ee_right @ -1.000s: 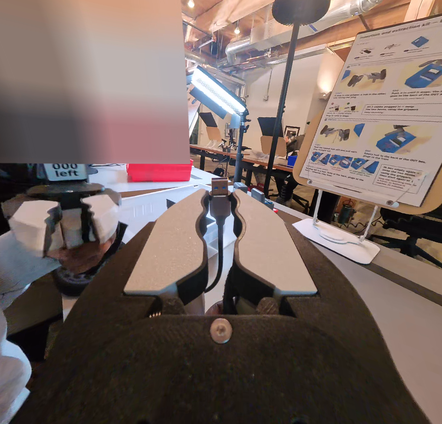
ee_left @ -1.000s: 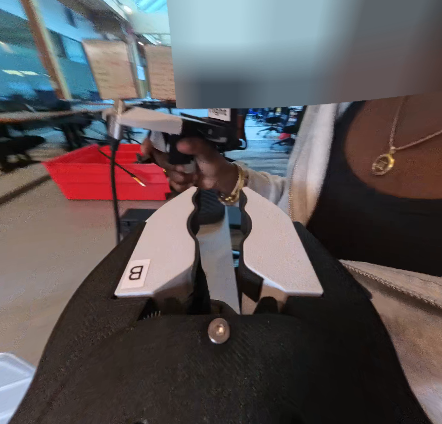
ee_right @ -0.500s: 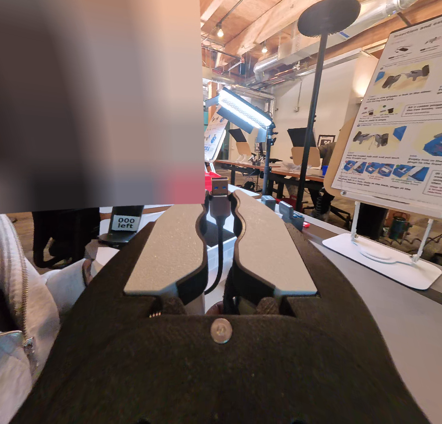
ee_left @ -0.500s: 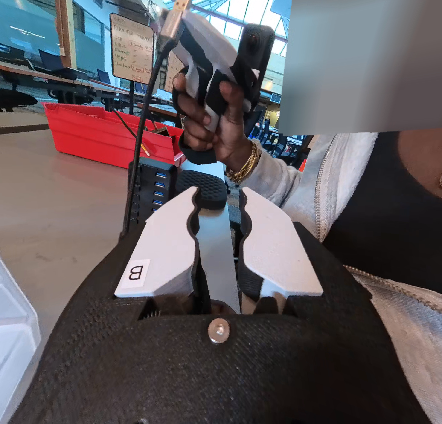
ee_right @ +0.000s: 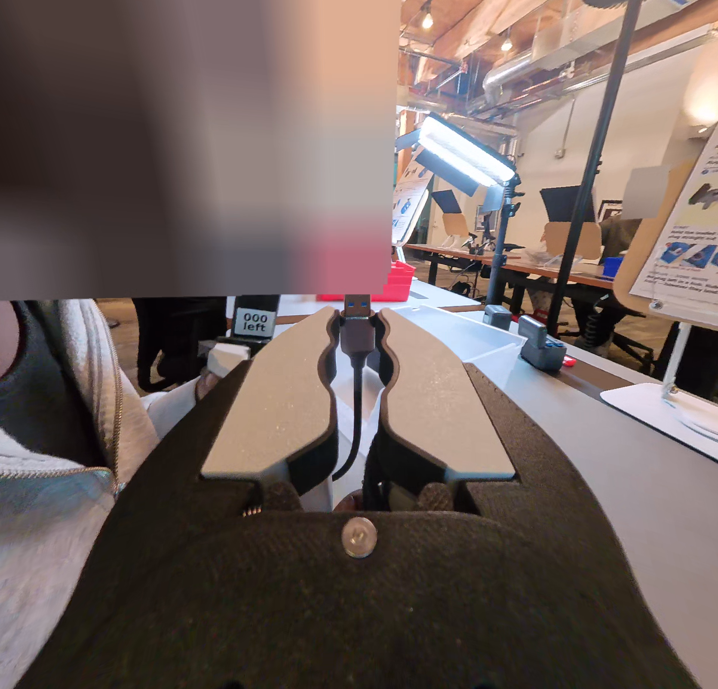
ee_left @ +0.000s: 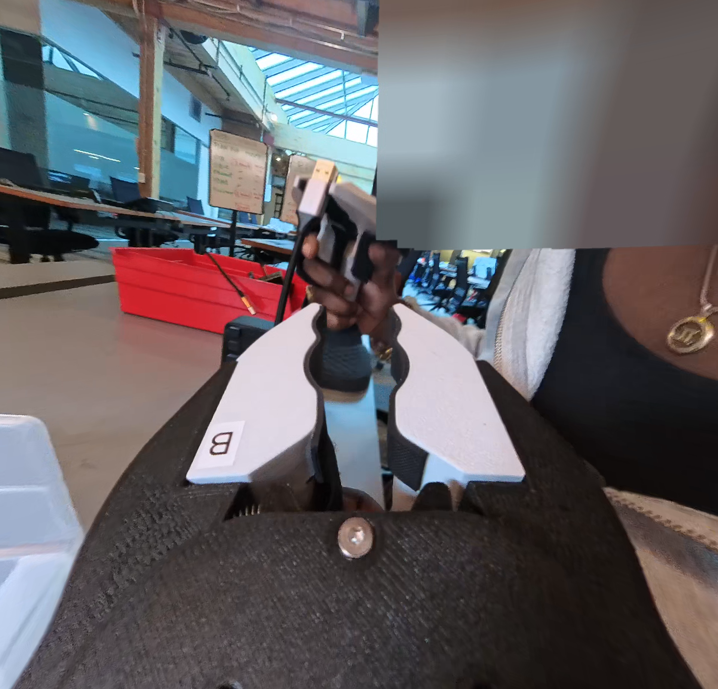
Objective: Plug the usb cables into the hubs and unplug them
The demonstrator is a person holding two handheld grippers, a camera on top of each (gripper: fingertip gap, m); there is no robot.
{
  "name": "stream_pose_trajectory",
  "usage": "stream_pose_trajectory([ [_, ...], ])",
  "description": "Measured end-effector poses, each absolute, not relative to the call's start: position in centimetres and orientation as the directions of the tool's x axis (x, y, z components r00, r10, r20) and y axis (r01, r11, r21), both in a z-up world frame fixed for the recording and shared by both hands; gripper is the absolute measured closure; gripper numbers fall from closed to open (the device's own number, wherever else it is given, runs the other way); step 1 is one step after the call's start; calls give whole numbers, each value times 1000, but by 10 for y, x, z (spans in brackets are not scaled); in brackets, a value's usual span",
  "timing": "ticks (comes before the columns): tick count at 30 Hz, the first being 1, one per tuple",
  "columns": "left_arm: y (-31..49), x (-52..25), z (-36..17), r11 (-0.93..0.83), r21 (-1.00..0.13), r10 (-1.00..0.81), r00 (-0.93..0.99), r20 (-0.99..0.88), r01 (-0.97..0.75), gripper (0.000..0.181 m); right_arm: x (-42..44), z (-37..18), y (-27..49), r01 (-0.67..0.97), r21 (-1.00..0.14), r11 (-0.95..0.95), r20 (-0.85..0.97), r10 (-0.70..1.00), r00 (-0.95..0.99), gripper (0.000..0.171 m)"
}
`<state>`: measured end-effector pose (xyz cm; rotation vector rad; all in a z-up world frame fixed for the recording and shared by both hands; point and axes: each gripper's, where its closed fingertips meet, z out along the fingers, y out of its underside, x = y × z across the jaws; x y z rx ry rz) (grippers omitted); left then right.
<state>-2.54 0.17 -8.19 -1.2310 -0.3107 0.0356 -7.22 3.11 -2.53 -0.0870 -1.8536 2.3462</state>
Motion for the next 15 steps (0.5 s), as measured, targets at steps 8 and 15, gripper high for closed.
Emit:
stream_pose_trajectory([
  [8, 10, -37, -70, 338, -941, 293, 950, 106, 1, 137, -43, -41, 14, 0, -977, -212, 15, -67, -998, 154],
  [15, 32, -29, -72, 274, -962, 226, 973, 54, -10, 174, -25, -40, 9, 110, -951, -289, -50, -209, -977, 154],
])
